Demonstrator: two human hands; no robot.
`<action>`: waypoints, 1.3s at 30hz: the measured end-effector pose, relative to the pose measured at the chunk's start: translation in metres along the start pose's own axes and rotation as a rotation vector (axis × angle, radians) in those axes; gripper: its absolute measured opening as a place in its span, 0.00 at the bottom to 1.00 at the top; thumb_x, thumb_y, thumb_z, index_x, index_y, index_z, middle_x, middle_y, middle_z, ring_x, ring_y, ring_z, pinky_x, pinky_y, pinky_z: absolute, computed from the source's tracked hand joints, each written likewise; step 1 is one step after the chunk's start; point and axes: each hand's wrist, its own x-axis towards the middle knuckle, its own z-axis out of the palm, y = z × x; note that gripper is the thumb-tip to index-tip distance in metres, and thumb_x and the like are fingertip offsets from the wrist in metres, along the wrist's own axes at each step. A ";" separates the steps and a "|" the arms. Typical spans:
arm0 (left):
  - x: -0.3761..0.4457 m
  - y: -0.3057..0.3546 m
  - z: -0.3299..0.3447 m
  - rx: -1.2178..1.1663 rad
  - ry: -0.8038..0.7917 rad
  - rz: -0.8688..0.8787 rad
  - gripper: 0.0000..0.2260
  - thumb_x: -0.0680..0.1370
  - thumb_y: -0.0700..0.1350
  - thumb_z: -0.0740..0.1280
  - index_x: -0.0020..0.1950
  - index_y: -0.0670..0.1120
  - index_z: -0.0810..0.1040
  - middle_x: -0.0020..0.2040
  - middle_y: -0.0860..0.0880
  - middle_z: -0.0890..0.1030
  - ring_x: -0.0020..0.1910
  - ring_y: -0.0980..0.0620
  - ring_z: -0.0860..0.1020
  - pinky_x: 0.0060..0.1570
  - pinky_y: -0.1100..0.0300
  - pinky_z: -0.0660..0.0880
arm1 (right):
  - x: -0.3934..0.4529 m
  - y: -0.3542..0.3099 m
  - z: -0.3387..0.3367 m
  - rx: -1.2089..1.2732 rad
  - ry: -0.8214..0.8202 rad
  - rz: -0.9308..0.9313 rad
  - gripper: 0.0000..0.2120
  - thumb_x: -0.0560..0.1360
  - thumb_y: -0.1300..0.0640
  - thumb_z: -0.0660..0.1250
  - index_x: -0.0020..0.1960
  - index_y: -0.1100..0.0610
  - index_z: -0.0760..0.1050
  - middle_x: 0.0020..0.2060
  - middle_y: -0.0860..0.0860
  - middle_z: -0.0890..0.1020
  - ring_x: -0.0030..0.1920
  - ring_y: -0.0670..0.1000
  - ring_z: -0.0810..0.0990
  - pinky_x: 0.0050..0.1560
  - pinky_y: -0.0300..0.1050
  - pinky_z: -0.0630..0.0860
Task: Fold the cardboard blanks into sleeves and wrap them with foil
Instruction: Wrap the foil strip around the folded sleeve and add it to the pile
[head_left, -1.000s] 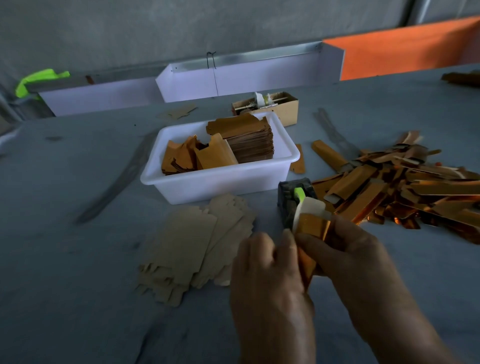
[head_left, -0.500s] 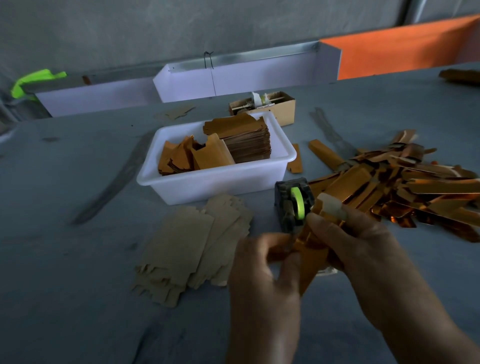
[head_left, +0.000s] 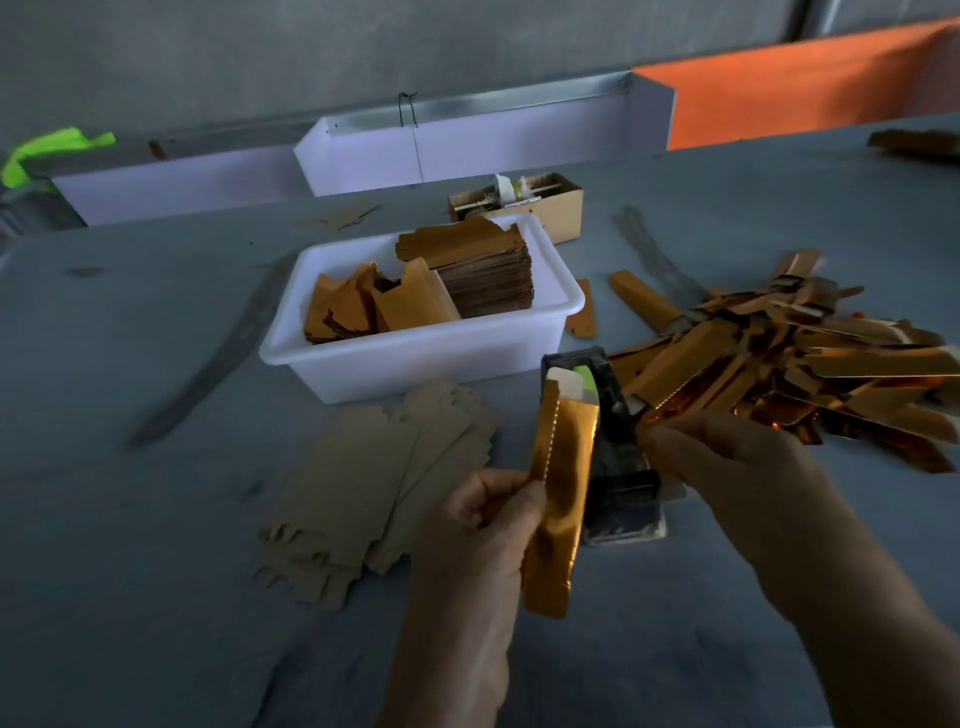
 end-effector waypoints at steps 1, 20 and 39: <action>0.001 0.000 -0.001 0.008 0.007 0.002 0.07 0.75 0.40 0.69 0.37 0.46 0.81 0.26 0.52 0.78 0.23 0.60 0.72 0.22 0.68 0.67 | 0.000 0.004 0.001 -0.021 -0.021 0.010 0.07 0.75 0.55 0.64 0.41 0.53 0.79 0.25 0.45 0.76 0.25 0.41 0.71 0.29 0.38 0.61; 0.005 -0.010 0.006 0.061 0.053 0.017 0.10 0.75 0.41 0.69 0.34 0.48 0.81 0.27 0.51 0.78 0.24 0.57 0.73 0.22 0.66 0.68 | 0.001 0.010 0.017 -0.023 -0.097 0.035 0.06 0.75 0.52 0.66 0.39 0.47 0.76 0.37 0.46 0.80 0.38 0.43 0.79 0.32 0.33 0.70; 0.004 -0.014 0.011 0.011 0.083 0.048 0.10 0.77 0.40 0.66 0.36 0.45 0.79 0.24 0.51 0.75 0.21 0.59 0.71 0.20 0.69 0.67 | -0.015 0.009 0.024 -0.054 0.081 -0.056 0.07 0.73 0.55 0.67 0.36 0.52 0.76 0.61 0.44 0.70 0.58 0.48 0.72 0.47 0.39 0.73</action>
